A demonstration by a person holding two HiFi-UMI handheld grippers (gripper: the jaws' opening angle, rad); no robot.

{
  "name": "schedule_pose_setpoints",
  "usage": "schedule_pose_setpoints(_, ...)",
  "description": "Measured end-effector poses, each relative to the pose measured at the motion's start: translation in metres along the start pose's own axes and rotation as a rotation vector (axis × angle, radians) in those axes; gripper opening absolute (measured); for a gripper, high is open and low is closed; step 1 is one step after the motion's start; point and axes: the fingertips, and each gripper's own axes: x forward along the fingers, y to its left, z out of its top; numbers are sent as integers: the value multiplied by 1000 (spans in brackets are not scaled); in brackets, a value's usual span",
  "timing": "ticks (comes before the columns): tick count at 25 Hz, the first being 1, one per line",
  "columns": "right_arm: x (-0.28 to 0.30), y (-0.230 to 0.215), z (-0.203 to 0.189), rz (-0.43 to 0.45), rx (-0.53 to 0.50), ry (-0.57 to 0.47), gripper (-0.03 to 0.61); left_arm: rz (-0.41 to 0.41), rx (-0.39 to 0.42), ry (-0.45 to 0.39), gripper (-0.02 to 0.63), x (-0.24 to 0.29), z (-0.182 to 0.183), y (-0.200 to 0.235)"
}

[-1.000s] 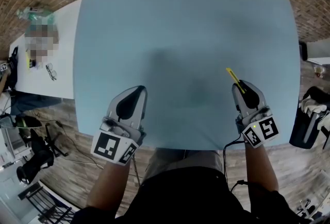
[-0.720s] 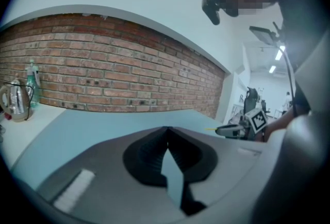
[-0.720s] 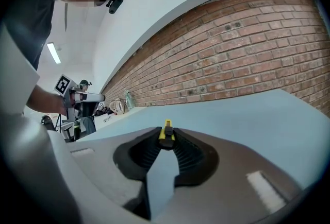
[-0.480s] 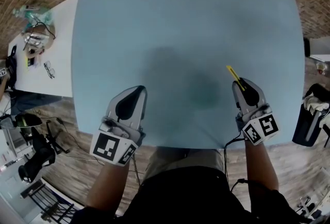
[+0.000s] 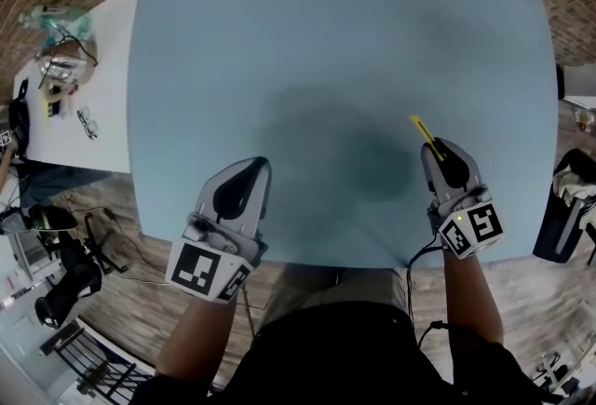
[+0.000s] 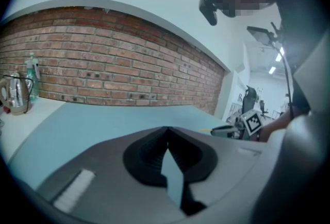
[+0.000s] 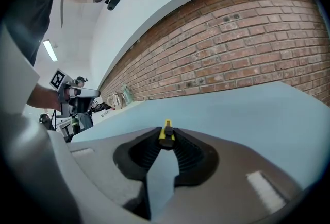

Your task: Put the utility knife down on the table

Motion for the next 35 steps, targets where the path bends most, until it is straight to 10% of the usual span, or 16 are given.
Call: schedule_pose_setpoints(35,26,-7,-48,-41,-22,148,74,0,-15,4,5,3,1,-7)
